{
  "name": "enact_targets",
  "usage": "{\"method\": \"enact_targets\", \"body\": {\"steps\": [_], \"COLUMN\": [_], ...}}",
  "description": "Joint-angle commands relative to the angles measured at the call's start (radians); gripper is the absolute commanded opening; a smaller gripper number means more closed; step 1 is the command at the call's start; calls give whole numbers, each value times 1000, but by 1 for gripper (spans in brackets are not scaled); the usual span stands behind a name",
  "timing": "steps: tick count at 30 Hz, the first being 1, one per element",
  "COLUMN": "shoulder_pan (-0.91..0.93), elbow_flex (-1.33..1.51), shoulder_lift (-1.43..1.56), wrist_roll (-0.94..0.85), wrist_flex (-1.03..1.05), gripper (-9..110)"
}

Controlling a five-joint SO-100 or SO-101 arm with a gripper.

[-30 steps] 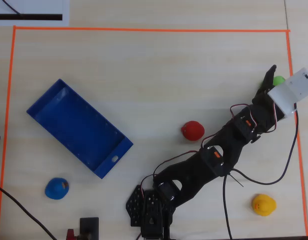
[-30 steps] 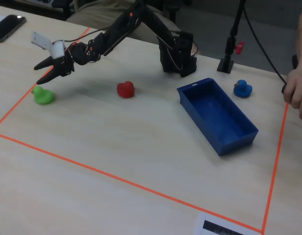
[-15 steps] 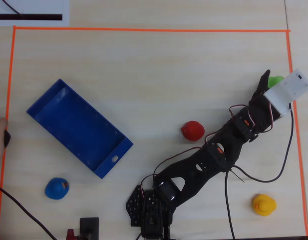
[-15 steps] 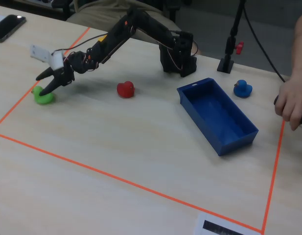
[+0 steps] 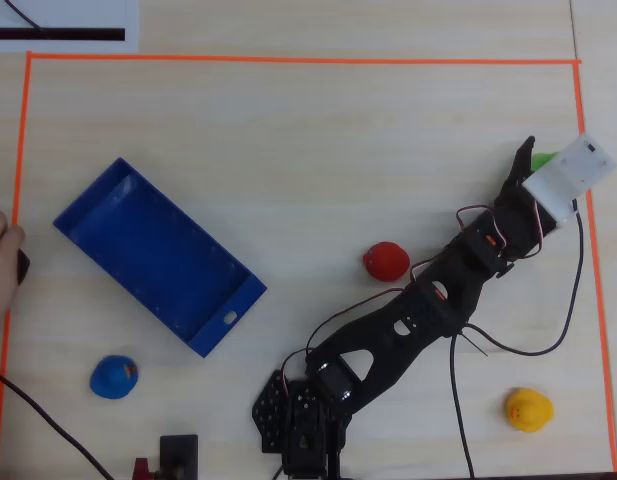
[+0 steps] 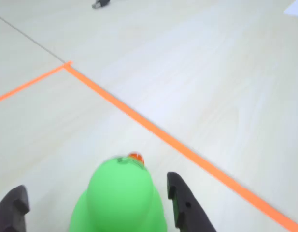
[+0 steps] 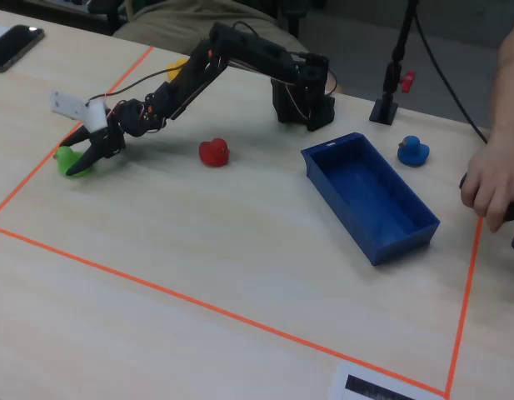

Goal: Grasp green duck and put it into box.

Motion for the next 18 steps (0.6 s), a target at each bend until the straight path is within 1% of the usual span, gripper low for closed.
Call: {"method": "enact_targets", "body": {"steps": [1,5,9,11,12,13,15,18], "shoulder_pan": [-20,-21,-15,-12,-11,-9,-9,-5], "elbow_flex": [-57,-83,-135,-152,-163,-173,-190,-192], "shoulder_lift": [2,-41,-103,-124,-132,-138,-137,-101], "wrist_roll": [-11,-15,-75,-89,-89,-81,-35,-15], "wrist_flex": [3,-2,-2,-2,-2,-2,-2,69], "gripper": [39,38,33,32,28,21,0,0]}}
